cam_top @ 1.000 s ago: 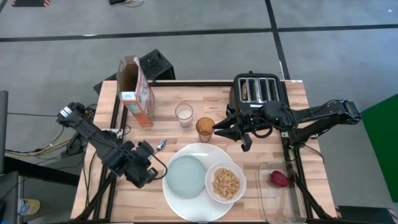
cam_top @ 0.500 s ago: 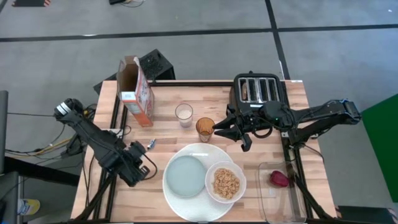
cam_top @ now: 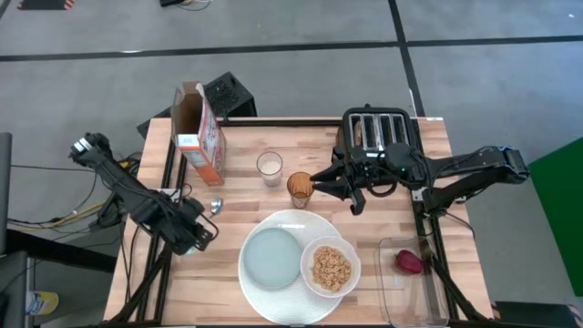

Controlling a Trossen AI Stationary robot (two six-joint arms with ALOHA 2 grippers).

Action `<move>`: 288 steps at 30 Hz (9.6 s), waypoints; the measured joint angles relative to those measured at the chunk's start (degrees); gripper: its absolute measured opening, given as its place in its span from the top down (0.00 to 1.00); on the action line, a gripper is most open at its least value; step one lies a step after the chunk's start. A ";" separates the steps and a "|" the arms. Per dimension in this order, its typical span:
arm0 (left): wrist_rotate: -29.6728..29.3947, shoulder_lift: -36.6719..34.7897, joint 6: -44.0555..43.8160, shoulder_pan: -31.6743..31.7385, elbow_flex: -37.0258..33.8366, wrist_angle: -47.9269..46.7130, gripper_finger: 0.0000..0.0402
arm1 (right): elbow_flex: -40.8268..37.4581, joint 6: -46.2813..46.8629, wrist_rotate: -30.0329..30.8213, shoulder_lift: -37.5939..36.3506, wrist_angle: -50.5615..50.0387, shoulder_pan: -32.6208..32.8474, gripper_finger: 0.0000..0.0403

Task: Arrange a breakfast setting
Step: Put the blue patterned spoon to the left of the gray plate

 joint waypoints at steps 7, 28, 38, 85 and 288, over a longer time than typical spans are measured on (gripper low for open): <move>1.60 6.64 3.27 0.01 -0.16 6.35 0.93 | 0.00 0.00 0.00 0.00 -0.28 -0.25 0.67; 5.51 21.72 8.07 0.03 -0.11 19.79 0.93 | -0.02 0.00 0.00 0.02 -2.24 -0.22 0.67; 8.49 25.29 8.66 0.03 -0.11 26.68 0.93 | -0.02 0.00 0.00 0.02 -3.07 -0.22 0.67; 12.05 25.23 5.18 0.78 -5.16 35.22 0.66 | -0.02 0.00 -0.02 0.02 -4.81 -0.20 0.67; 0.13 34.97 -6.45 8.66 8.31 10.20 0.66 | -0.02 -0.68 -0.20 0.02 -17.75 -0.57 0.67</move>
